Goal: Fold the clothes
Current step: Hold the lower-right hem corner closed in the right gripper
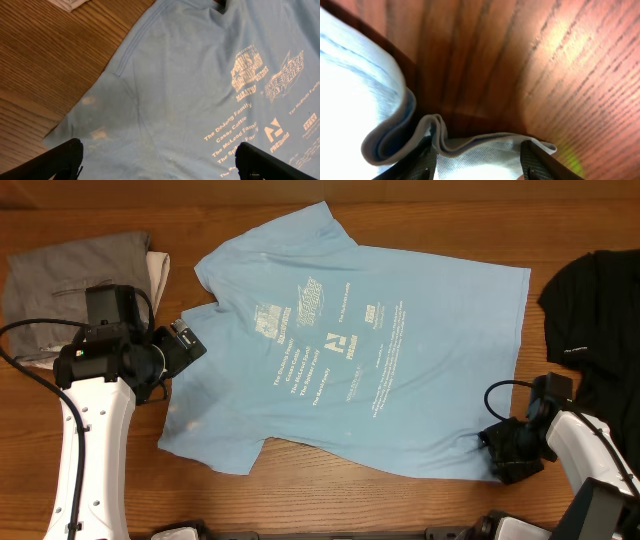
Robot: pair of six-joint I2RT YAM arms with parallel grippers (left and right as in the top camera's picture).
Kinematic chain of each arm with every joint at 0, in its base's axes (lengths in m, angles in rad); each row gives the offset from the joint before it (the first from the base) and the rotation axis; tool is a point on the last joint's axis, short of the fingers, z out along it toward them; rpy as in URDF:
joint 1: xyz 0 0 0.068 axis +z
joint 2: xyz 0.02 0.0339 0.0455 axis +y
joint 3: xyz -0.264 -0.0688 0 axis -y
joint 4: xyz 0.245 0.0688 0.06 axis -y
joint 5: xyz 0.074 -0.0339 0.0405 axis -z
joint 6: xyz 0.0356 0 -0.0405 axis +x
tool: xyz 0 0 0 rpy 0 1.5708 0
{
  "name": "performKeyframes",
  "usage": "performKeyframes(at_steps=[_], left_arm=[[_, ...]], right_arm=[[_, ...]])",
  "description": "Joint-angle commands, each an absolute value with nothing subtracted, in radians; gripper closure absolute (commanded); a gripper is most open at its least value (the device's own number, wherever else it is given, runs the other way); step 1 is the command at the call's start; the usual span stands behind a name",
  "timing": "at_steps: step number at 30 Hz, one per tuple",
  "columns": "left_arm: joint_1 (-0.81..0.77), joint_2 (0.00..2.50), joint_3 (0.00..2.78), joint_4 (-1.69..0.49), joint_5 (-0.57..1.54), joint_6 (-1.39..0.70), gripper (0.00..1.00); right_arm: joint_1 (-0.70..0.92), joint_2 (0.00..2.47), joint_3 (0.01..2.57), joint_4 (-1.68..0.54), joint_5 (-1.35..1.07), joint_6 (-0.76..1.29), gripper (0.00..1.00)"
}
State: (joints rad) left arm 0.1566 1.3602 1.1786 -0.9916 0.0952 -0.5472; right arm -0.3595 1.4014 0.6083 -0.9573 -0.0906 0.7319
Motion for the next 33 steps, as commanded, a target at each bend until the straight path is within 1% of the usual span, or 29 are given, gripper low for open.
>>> performKeyframes(at_steps=[1, 3, 5, 6, 9, 10, 11, 13, 15, 17, 21, 22, 25, 27, 28, 30, 31, 32, 33], left_arm=[[0.15, 1.366, 1.18, -0.991, 0.102, -0.538, 0.0], [0.15, 1.366, 1.18, -0.991, 0.102, -0.538, 0.0], [0.15, 1.366, 1.18, -0.991, 0.102, -0.538, 0.0], [0.15, 1.366, 1.18, -0.991, 0.102, -0.538, 0.0], [0.15, 1.366, 1.18, -0.991, 0.102, -0.538, 0.0], [0.15, 1.366, 1.18, -0.991, 0.102, -0.538, 0.0], [0.15, 1.366, 1.18, -0.991, 0.102, -0.538, 0.0], [0.15, 1.366, 1.18, -0.991, 0.102, -0.538, 0.0], [0.15, 1.366, 1.18, -0.991, 0.102, -0.538, 0.0], [0.15, 1.366, 1.18, -0.991, 0.102, -0.538, 0.0], [0.15, 1.366, 1.18, -0.991, 0.102, -0.538, 0.0], [0.15, 1.366, 1.18, -0.991, 0.102, -0.538, 0.0], [0.15, 1.366, 1.18, -0.991, 0.102, -0.538, 0.0], [0.15, 1.366, 1.18, -0.991, 0.102, -0.538, 0.0], [0.15, 1.366, 1.18, -0.991, 0.102, -0.538, 0.0], [0.15, 1.366, 1.18, -0.991, 0.102, -0.538, 0.0], [0.15, 1.366, 1.18, -0.991, 0.102, -0.538, 0.0], [0.15, 1.366, 1.18, -0.991, 0.102, -0.538, 0.0], [0.15, 1.366, 1.18, -0.991, 0.102, -0.538, 0.0]], right_arm=[[-0.362, 1.416, 0.593, -0.968, -0.094, 0.733, 0.42], [-0.362, 1.416, 0.593, -0.972, -0.094, 0.732, 0.44], [-0.362, 1.416, 0.593, -0.976, -0.094, 0.73, 0.48], [-0.362, 1.416, 0.593, -0.976, -0.094, 0.729, 0.52], [-0.362, 1.416, 0.593, -0.974, -0.095, 0.729, 0.73], [-0.362, 1.416, 0.593, -0.974, -0.095, 0.729, 0.77], [-0.362, 1.416, 0.593, -0.975, -0.095, 0.727, 0.78], [-0.362, 1.416, 0.593, -0.974, -0.106, 0.706, 0.78], [-0.362, 1.416, 0.593, -0.976, -0.11, 0.699, 0.72], [-0.362, 1.416, 0.593, -0.981, -0.109, 0.695, 0.69], [-0.362, 1.416, 0.593, -0.982, -0.118, 0.677, 0.68], [-0.362, 1.416, 0.593, -0.984, -0.118, 0.676, 0.66], [-0.362, 1.416, 0.593, -1.001, -0.115, 0.677, 0.55], [-0.362, 1.416, 0.593, -1.0, -0.117, 0.677, 0.52], [-0.362, 1.416, 0.593, -1.0, -0.117, 0.677, 0.57], [-0.362, 1.416, 0.593, -0.999, -0.113, 0.676, 0.81], [-0.362, 1.416, 0.593, -0.997, -0.113, 0.676, 0.91], [-0.362, 1.416, 0.593, -0.997, -0.113, 0.676, 0.96], [-0.362, 1.416, 0.593, -0.996, -0.113, 0.676, 0.96]])
